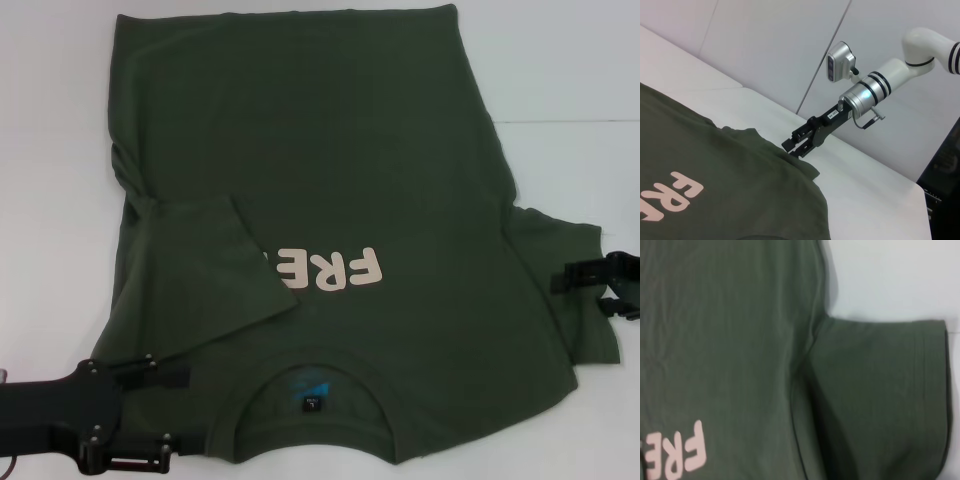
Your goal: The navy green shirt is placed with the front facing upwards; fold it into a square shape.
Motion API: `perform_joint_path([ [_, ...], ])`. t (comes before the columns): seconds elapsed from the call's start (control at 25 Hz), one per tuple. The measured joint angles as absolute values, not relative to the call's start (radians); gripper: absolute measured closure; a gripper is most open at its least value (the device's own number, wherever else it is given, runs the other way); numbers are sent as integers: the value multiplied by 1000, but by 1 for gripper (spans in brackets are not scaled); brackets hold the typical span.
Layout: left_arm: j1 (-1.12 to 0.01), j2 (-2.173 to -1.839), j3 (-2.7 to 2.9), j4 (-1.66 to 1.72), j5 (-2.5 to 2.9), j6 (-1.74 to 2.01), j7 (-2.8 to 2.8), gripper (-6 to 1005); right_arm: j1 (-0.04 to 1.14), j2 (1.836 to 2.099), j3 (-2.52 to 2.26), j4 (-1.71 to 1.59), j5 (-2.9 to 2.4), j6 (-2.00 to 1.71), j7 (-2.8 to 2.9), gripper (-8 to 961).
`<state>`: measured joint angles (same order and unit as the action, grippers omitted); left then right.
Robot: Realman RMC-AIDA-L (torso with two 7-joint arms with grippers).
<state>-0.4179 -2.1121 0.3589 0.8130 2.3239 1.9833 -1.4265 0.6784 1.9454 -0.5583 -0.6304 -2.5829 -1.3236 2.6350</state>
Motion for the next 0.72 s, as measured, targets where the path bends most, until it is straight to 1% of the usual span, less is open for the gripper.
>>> perform_joint_path([
  [0.2,-418,-2112,359,813,2324,1983,-1426,79,661,1941,-558,-628,-2533,-1317,2625,152],
  [0.72,-427,-2112,359,812,2324,1973,-1426,79,660,1940,-558,-623,-2526,-1315,2624,172],
])
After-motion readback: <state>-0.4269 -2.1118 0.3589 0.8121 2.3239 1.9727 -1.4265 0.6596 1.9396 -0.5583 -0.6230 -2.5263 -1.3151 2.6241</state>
